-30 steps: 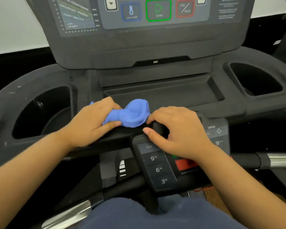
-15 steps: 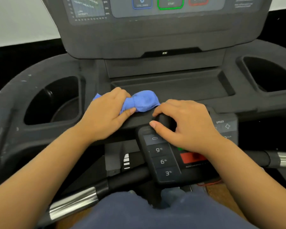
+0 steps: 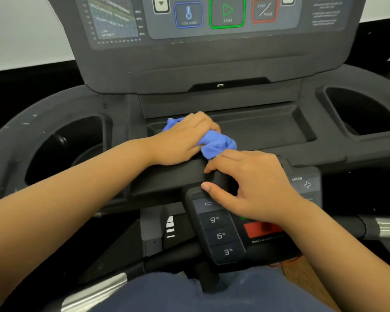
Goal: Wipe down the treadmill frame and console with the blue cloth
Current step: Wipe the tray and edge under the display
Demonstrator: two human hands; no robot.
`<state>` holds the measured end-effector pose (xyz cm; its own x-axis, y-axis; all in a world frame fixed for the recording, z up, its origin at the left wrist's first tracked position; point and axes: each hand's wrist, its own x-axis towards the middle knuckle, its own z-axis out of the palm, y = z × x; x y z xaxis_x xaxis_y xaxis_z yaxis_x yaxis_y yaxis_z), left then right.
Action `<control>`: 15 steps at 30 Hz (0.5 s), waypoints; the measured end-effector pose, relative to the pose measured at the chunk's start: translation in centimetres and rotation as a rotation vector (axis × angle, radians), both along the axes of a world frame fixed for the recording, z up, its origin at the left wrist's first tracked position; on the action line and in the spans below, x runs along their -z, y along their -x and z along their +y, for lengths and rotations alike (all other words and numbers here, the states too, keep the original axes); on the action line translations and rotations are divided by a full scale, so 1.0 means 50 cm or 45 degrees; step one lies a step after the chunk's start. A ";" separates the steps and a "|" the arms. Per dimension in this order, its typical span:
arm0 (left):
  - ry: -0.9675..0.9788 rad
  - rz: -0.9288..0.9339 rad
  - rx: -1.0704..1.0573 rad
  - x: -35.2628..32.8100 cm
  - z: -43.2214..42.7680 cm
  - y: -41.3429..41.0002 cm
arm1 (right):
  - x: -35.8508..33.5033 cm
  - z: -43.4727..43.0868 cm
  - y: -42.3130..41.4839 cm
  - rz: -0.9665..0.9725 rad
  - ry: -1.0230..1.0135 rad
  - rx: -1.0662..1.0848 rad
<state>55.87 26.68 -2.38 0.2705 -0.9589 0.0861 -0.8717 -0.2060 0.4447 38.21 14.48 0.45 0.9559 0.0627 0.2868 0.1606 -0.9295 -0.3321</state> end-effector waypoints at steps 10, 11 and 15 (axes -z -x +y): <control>0.209 -0.023 0.081 -0.003 -0.246 0.049 | 0.005 -0.004 -0.002 0.028 -0.079 -0.033; 0.175 -0.067 0.007 -0.001 -0.247 0.048 | 0.004 -0.004 -0.003 0.036 -0.070 -0.039; 0.043 -0.199 -0.233 0.000 -0.180 0.026 | 0.001 -0.007 0.000 0.037 -0.050 -0.029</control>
